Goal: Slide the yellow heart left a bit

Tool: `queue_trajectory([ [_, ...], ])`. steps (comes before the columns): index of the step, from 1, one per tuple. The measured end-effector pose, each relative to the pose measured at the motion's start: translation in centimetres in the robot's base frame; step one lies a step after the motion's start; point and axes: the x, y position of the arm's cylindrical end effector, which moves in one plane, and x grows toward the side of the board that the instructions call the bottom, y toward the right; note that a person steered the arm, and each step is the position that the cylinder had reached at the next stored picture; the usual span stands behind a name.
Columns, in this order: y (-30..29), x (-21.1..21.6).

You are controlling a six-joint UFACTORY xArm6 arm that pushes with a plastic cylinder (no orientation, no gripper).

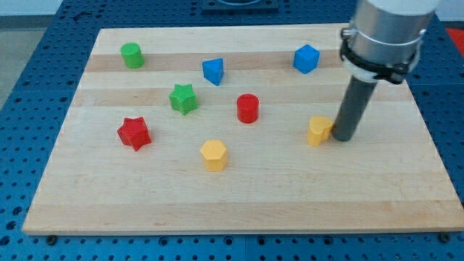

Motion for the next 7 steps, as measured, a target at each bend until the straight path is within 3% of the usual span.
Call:
queue_trajectory([
  [7, -2.6, -2.3],
])
